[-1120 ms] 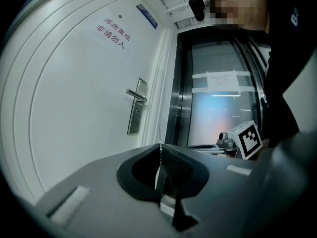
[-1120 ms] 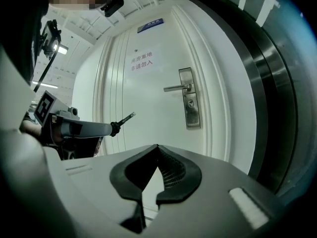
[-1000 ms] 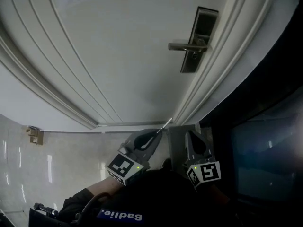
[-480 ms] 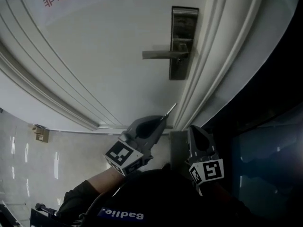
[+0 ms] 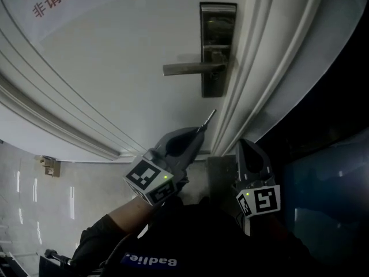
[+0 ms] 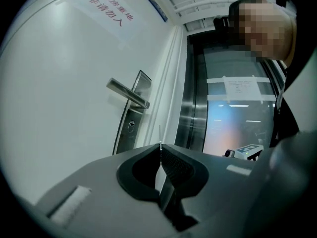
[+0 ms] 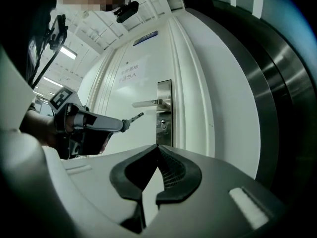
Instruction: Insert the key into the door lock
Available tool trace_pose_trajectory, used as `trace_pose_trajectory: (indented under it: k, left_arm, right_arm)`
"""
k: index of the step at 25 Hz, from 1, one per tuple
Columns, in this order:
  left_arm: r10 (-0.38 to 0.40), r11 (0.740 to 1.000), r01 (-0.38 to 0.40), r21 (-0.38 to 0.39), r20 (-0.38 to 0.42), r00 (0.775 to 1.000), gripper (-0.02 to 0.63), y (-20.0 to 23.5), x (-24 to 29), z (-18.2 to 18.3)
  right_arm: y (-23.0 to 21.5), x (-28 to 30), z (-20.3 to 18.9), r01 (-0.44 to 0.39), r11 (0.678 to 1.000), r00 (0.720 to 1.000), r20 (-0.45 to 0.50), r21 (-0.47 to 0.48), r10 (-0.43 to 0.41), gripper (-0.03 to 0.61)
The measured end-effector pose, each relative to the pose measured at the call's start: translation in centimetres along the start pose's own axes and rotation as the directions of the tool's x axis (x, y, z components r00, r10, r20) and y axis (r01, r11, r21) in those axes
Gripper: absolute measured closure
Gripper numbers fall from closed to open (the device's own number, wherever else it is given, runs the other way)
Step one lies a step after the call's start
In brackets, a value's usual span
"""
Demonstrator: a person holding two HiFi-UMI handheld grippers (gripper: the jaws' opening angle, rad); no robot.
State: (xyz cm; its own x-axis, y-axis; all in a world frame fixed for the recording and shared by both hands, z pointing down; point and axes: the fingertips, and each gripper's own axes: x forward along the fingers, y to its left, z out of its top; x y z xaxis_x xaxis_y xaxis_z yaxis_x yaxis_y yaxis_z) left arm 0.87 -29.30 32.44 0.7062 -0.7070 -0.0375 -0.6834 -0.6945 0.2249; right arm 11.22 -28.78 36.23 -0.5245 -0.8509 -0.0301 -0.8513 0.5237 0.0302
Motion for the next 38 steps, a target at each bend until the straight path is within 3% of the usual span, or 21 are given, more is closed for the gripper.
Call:
trace_pose_trajectory:
  k: [7, 11, 13, 16, 18, 19, 29, 38]
  left_arm:
    - [-0.050, 0.987, 0.051, -0.151, 0.014, 0.999, 0.586, 2.5, 1.9, 0.1]
    - [-0.083, 0.956, 0.088, -0.279, 0.027, 0.996, 0.586, 3.7, 3.0, 0.2]
    - [-0.106, 0.908, 0.121, -0.402, 0.061, 0.993, 0.586, 4.3, 3.7, 0.3]
    - [-0.125, 0.791, 0.170, -0.587, 0.116, 0.985, 0.586, 5.0, 4.6, 0.3]
    - [-0.133, 0.721, 0.187, -0.667, 0.132, 0.982, 0.586, 5.1, 5.2, 0.0]
    - [-0.135, 0.699, 0.192, -0.689, 0.137, 0.981, 0.586, 5.1, 5.4, -0.1]
    - [-0.099, 0.521, 0.205, -0.829, 0.180, 0.979, 0.586, 6.3, 7.5, 0.0]
    - [-0.071, 0.434, 0.225, -0.872, 0.216, 0.974, 0.586, 6.6, 8.0, 0.0]
  right_arm:
    - [-2.6, 2.3, 5.6, 0.075, 0.987, 0.993, 0.104, -0.145, -0.060, 0.575]
    - [-3.3, 3.4, 8.4, 0.090, 0.978, 0.987, 0.147, -0.187, -0.063, 0.575]
    - [-3.4, 3.8, 9.4, 0.096, 0.974, 0.984, 0.166, -0.206, -0.062, 0.575]
    - [-3.8, 4.7, 10.5, 0.108, 0.960, 0.982, 0.178, -0.257, -0.063, 0.575]
    - [-4.2, 5.4, 10.9, 0.118, 0.947, 0.982, 0.177, -0.297, -0.067, 0.575]
    - [-4.4, 5.6, 11.1, 0.122, 0.941, 0.982, 0.178, -0.315, -0.068, 0.575]
    - [-4.4, 6.7, 11.7, 0.132, 0.930, 0.979, 0.190, -0.343, -0.069, 0.575]
    - [-5.1, 7.4, 12.3, 0.136, 0.927, 0.978, 0.197, -0.349, -0.069, 0.575]
